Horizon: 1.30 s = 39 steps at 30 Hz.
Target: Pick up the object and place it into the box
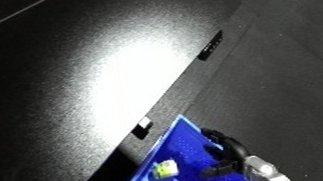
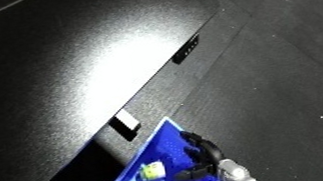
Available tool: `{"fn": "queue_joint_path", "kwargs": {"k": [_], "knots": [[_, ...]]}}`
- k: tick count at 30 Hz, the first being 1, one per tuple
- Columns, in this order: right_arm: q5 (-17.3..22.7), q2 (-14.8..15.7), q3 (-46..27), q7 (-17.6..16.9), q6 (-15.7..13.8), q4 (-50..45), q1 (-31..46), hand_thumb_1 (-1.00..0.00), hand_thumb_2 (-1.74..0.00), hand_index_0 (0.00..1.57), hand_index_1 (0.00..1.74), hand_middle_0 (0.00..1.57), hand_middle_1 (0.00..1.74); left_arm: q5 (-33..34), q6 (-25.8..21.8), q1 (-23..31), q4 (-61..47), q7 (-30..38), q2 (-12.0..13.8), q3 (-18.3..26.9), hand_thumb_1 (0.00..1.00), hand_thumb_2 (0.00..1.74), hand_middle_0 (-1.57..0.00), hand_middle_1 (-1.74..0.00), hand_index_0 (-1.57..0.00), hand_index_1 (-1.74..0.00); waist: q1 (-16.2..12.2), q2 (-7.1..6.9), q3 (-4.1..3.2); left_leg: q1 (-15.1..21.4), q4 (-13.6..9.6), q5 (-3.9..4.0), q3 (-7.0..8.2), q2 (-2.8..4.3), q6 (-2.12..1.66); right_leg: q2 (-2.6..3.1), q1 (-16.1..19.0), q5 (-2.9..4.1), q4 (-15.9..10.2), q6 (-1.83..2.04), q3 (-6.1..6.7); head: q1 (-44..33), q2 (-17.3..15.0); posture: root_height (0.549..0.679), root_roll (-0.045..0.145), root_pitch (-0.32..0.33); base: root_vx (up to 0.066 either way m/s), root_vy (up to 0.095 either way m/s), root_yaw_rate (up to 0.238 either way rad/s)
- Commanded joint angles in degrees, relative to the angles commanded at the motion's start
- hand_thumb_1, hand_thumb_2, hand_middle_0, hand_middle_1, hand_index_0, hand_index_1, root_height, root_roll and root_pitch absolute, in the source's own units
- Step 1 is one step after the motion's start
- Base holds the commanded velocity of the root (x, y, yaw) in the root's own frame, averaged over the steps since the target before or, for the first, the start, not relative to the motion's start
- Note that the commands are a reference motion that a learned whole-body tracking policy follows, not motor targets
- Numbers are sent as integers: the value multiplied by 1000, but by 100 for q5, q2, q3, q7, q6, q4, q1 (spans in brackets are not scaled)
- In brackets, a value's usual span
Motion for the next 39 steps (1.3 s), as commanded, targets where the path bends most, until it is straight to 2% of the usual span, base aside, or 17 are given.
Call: {"fn": "queue_joint_path", "kwargs": {"k": [5,6,7,9,10,15,16,17,19,21,22,23,24,29,32,33,39], "knots": [[-300,82,416,-122,144,-229,-266,0,0,0,0,0,0,133,26,-119,-25,81,59,-128,0,0,0,0,0,0,216,-51,-17,-30,-48,44,-96,5,-16,-129,45,-15,-8,3,-85,-997,44,621,76,16,-21,-99,200],[-428,100,551,-207,214,-259,-404,0,0,0,0,0,0,190,33,-183,-15,130,81,-170,0,0,0,0,0,0,305,-82,-20,-56,-56,79,-140,8,-29,-178,62,-4,-22,11,-129,-1474,216,621,74,14,-10,-108,130],[-428,100,551,-207,214,-259,-404,0,0,0,0,0,0,190,33,-183,-15,130,81,-170,0,0,0,0,0,0,305,-82,-20,-56,-56,79,-140,8,-29,-178,62,-4,-22,11,-129,-1474,216,621,74,14,-10,-108,130],[-569,119,663,-295,325,-323,-529,0,0,0,0,0,0,244,43,-228,-18,173,110,-197,0,0,0,0,0,0,386,-120,-17,-90,-38,108,-188,14,-40,-222,77,-6,-10,13,-171,-1998,436,621,73,11,-1,-116,112],[-679,134,763,-395,493,-437,-642,0,0,0,0,0,0,283,77,-262,-51,204,159,-209,0,0,0,0,0,0,454,-159,-18,-129,-12,130,-225,21,-37,-258,70,-10,14,16,-208,-2595,559,621,71,12,-7,-93,88],[-824,163,943,-529,834,-571,-829,0,0,0,0,0,0,347,171,-360,-101,236,262,-220,0,0,0,0,0,0,567,-212,-26,-207,20,184,-277,19,-22,-319,35,10,47,31,-295,-3428,526,620,66,15,-17,-79,109],[-891,198,1026,-577,961,-527,-926,0,0,0,0,0,0,386,213,-431,-93,230,309,-240,0,0,0,0,0,0,628,-228,-23,-245,38,230,-308,19,-26,-363,40,17,61,43,-353,-3920,508,620,63,13,-4,-72,159],[-891,198,1026,-577,961,-527,-926,0,0,0,0,0,0,386,213,-431,-93,230,309,-240,0,0,0,0,0,0,628,-228,-23,-245,38,230,-308,19,-26,-363,40,17,61,43,-353,-3920,508,620,63,13,-4,-72,159],[-981,281,1142,-667,1096,-387,-1065,0,0,0,0,0,0,434,250,-532,-91,202,372,-272,0,0,0,0,0,0,722,-241,0,-288,69,298,-351,19,-38,-437,53,27,86,65,-432,-4527,550,619,60,8,5,-68,201],[-992,308,1182,-700,1135,-347,-1100,0,0,0,0,0,0,444,255,-559,-101,187,393,-283,0,0,0,0,0,0,752,-241,8,-298,69,316,-361,17,-39,-459,50,33,95,72,-454,-4729,543,619,59,7,7,-49,186],[-1000,362,1254,-772,1209,-272,-1164,0,0,0,0,0,0,475,266,-611,-132,150,438,-311,0,0,0,0,0,0,810,-242,25,-318,48,353,-384,4,-41,-498,39,46,113,91,-496,-5105,487,618,59,6,-2,-35,187],[-1000,362,1254,-772,1209,-272,-1164,0,0,0,0,0,0,475,266,-611,-132,150,438,-311,0,0,0,0,0,0,810,-242,25,-318,48,353,-384,4,-41,-498,39,46,113,91,-496,-5105,487,618,59,6,-2,-35,187],[-1000,411,1310,-849,1270,-204,-1211,0,0,0,0,0,0,513,286,-665,-163,120,474,-345,0,0,0,0,0,0,865,-240,43,-332,0,409,-409,-15,-51,-530,45,53,120,108,-538,-5548,395,618,58,6,0,-33,203],[-941,516,1403,-1010,1259,-80,-1209,0,0,0,0,0,0,579,296,-761,-194,49,537,-403,0,0,0,0,0,0,961,-235,90,-323,-84,493,-459,-53,-73,-591,109,31,129,133,-609,-6500,337,619,58,0,6,-36,200],[-869,594,1488,-1106,1202,-62,-1120,0,0,0,0,0,0,584,256,-787,-217,-14,600,-424,0,0,0,0,0,0,1010,-255,139,-329,-16,464,-479,-78,-43,-640,143,7,157,153,-655,-7057,369,618,57,-5,17,-32,129],[-838,637,1546,-1079,1167,-83,-1024,0,0,0,0,0,0,568,235,-772,-257,-23,635,-410,0,0,0,0,0,0,1038,-283,164,-344,61,417,-487,-82,-10,-661,167,-11,171,170,-682,-7389,364,618,56,-7,26,-22,2],[-872,732,1663,-946,1122,-24,-875,0,0,0,0,0,0,485,191,-703,-319,-53,689,-348,0,0,0,0,0,0,1098,-337,184,-328,152,342,-510,-74,40,-679,262,-58,176,191,-718,-7883,203,618,52,-15,33,-3,-24]]}}
